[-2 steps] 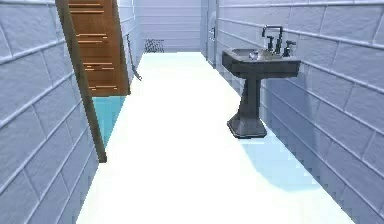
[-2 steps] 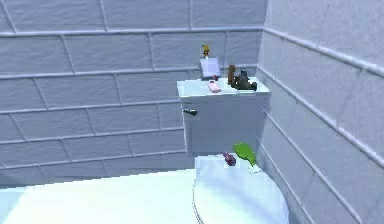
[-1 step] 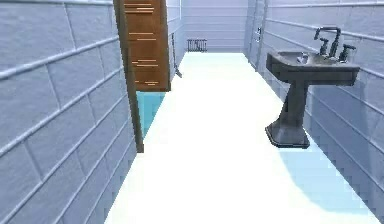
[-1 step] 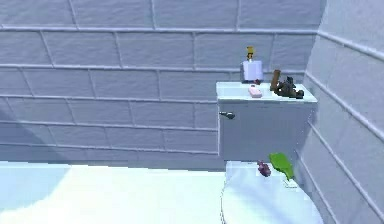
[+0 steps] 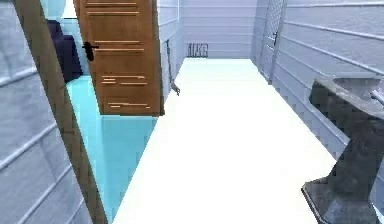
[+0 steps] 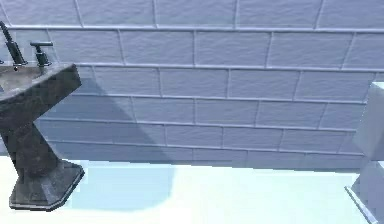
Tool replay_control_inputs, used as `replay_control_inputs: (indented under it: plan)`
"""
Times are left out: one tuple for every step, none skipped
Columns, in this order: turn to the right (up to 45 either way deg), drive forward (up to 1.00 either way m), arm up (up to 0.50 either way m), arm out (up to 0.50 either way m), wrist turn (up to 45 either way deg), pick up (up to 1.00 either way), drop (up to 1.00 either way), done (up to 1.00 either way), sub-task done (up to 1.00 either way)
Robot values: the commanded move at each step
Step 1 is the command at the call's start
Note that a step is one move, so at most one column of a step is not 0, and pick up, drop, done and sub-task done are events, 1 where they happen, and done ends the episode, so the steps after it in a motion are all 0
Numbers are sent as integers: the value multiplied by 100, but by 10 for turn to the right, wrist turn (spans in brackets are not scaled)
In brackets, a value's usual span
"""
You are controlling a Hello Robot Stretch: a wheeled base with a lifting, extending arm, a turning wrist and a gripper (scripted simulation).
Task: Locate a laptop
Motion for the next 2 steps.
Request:
replay_control_inputs:
  plan:
    - [-30,0,0,0,0,0,0,0,0]
    - [0,100,0,0,0,0,0,0,0]
